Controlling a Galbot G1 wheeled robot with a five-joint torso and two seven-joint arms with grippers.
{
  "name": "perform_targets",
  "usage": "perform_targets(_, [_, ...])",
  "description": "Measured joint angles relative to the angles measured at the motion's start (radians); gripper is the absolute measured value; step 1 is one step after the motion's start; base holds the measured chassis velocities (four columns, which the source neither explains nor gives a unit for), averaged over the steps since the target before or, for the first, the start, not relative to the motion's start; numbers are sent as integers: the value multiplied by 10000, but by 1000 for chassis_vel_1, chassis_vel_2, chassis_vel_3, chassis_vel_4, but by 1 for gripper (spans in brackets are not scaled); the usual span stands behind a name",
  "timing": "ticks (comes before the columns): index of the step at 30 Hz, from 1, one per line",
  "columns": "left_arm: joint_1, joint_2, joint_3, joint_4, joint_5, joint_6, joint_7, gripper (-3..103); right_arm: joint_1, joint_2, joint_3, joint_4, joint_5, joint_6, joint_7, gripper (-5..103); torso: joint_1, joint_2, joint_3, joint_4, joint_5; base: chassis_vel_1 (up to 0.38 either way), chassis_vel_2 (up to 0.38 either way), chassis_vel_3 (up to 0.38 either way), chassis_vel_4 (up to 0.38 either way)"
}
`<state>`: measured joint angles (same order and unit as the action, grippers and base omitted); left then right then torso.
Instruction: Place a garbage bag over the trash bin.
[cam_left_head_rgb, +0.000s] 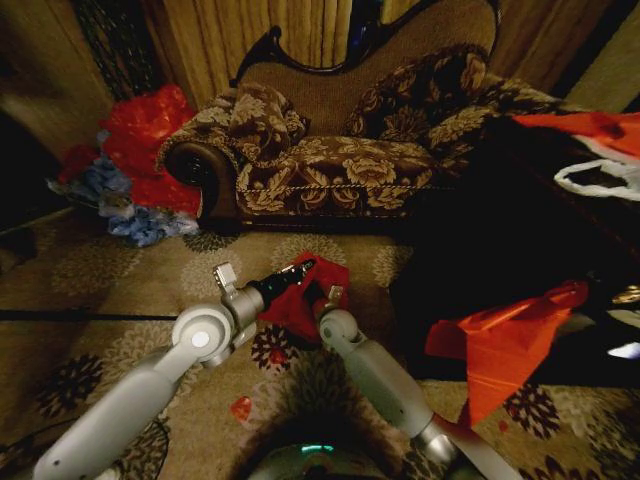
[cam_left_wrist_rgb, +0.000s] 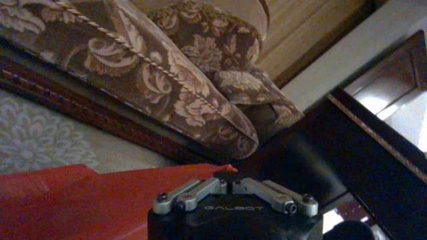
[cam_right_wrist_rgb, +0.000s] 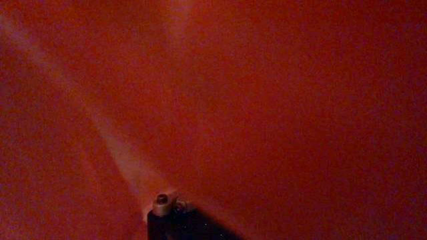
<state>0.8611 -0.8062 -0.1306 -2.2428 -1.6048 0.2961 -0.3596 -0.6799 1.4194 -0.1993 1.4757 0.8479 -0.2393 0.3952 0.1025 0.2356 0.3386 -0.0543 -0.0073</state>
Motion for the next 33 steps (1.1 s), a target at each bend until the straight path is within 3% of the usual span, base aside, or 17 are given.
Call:
perform_targets(7, [-313,-616,-76,703,-48,-256,-255,0,-84,-168,-291,-300,-46,-751,354,0,0,2,0,-1,-1,0,0,0,0])
perform_targets(20, [-1357,-2067,-196,2733,201,-657,-766,0,639,-19,-695,-1006,364,-1447,795,0,0,2,1,0,0,0,0,0,0])
perform_targets(24, [-2104,-2731,-34,3775,395,-727,-823,0,725,-173,-480,-899,1101,-1844,1255,0,1,1,2,2,0,0,0,0,0])
perform_targets(26, [-2457,-3076,52,4375,435,-771,-978,0,878,-190,-215,-731,2187,-2330,1982,0,2,2,2,-8,2,0,0,0,0])
perform_targets(30, [-2492,-3249,6,4811,450,-842,-1229,0,1382,119,135,-964,3783,-2870,3231,0,1,1,1,3,1,0,0,0,0])
perform_targets(33, [-2348,-3317,-48,4929,464,-885,-1324,0,1623,241,229,-1181,4357,-3073,3665,0,1,1,1,3,-3,0,0,0,0])
